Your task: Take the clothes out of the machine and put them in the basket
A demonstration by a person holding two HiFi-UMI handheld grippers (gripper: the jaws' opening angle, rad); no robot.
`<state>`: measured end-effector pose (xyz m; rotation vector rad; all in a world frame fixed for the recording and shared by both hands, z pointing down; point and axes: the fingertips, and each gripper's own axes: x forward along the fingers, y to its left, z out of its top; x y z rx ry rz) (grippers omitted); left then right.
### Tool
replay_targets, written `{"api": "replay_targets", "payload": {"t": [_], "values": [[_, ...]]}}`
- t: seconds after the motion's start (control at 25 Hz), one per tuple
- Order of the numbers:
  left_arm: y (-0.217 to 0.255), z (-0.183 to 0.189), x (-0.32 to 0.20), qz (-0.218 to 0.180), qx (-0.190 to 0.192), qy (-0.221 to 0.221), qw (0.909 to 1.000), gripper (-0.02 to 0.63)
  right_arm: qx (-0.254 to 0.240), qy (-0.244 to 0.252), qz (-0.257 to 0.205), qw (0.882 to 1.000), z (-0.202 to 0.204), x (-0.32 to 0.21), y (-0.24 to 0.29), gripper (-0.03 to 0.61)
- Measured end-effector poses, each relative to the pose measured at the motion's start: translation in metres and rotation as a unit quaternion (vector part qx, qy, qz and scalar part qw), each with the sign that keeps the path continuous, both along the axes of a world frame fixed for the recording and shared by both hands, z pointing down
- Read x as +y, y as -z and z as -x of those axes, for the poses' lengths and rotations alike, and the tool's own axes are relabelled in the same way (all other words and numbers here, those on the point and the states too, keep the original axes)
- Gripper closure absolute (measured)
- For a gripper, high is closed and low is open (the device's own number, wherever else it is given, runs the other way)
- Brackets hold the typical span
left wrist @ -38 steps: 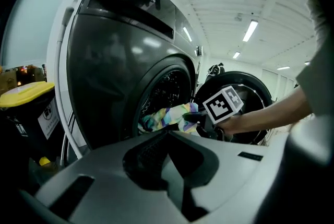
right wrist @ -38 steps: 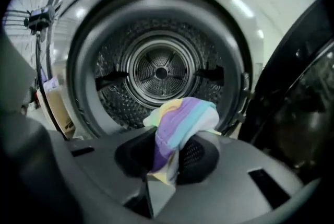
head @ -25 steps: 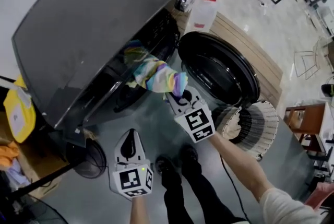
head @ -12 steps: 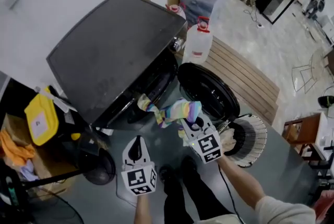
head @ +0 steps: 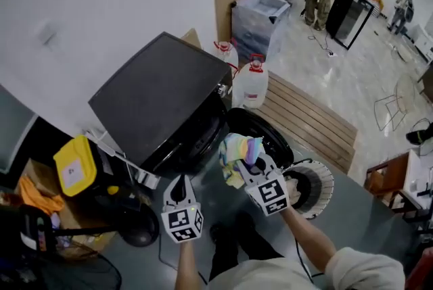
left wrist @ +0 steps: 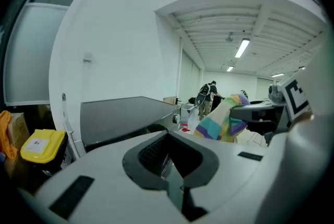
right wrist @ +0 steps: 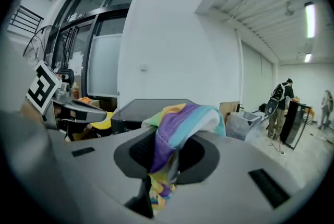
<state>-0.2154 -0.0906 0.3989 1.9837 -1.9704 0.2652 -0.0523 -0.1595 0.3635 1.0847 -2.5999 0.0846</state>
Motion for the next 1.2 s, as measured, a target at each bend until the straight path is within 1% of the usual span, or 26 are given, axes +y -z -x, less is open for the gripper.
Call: {"api": "replay_targets", "payload": {"t": [0.24,0.56,0.72,0.84,1.0,1.12,1.2], "values": [[0.050,-0.015,-0.006,-0.023,-0.002,-0.023,0.9995,0.594,-0.016,-0.018,-0.020,1.000,-0.018,0.006,0.060,0.494],[0.101,-0.057,-0.024,-0.049,-0.027,-0.089,0.9944,0.594,-0.045,-0.059,-0.047,0.996,-0.063,0.018,0.117,0.494],[0.119,-0.091,-0.030,-0.062,-0.033,-0.126,0.9896,0.595,-0.050,-0.086,-0.053,0.994,-0.094,0.036,0.130,0.494],[0.131,-0.126,-0.036,-0.072,-0.033,-0.161,0.9837,0.595,-0.050,-0.115,-0.059,0.990,-0.126,0.049,0.136,0.494],[0.137,-0.177,-0.043,-0.077,-0.030,-0.215,0.9731,0.594,-0.047,-0.164,-0.064,0.983,-0.173,0.063,0.139,0.494],[0.138,-0.223,-0.040,-0.080,-0.026,-0.258,0.9626,0.595,-0.039,-0.205,-0.067,0.976,-0.217,0.081,0.140,0.494],[0.137,-0.255,-0.040,-0.082,-0.022,-0.289,0.9535,0.594,-0.032,-0.237,-0.071,0.968,-0.247,0.090,0.138,0.494]]}}
